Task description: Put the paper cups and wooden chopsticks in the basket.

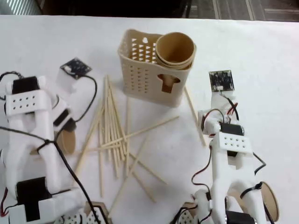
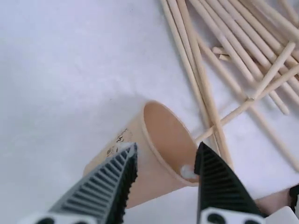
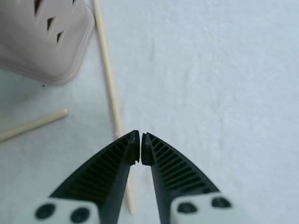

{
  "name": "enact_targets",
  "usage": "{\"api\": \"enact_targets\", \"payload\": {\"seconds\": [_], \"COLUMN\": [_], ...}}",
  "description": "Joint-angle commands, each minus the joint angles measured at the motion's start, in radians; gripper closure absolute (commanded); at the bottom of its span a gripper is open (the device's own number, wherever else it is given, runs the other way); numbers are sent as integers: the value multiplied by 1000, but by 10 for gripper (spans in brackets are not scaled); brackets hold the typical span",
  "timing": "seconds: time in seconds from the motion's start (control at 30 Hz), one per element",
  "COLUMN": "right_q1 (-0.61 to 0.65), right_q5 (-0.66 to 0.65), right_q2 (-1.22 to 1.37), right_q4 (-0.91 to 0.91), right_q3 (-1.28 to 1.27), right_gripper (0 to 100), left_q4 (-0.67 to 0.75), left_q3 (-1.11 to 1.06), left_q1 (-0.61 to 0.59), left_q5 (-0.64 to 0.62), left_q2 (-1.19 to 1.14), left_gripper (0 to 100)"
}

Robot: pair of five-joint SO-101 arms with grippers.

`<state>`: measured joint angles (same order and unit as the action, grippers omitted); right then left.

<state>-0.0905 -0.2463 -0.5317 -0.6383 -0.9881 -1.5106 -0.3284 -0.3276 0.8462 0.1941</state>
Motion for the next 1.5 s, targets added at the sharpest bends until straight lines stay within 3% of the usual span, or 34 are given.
{"api": "enact_targets", "payload": {"seconds": [0.0, 0.3, 0.37, 0.5, 0.63, 0.97, 1.17, 1.33, 1.47], "right_q1": [-5, -5, -4, -2, -2, -2, -2, -5, -4], "right_q5": [-3, -3, -3, -3, -3, -3, -3, -3, -3], "right_q2": [-24, -24, -24, -24, -24, -24, -24, -24, -24], "right_q4": [15, 15, 15, 15, 15, 15, 15, 15, 15], "right_q3": [8, 8, 8, 8, 8, 8, 8, 8, 8], "right_gripper": [974, 974, 974, 974, 974, 974, 974, 974, 974], "left_q4": [87, 241, 258, 247, 186, -41, -141, -123, -15], "left_q3": [-51, -176, -201, -178, -127, 227, 537, 756, 810], "left_q1": [-28, -114, -110, -70, -16, 68, 223, 378, 473], "left_q5": [8, 71, 71, 71, 71, 54, -98, -247, -316], "left_q2": [39, 39, 47, 48, 48, 50, 48, 39, 39], "left_gripper": [794, 801, 840, 946, 969, 977, 977, 977, 977]}}
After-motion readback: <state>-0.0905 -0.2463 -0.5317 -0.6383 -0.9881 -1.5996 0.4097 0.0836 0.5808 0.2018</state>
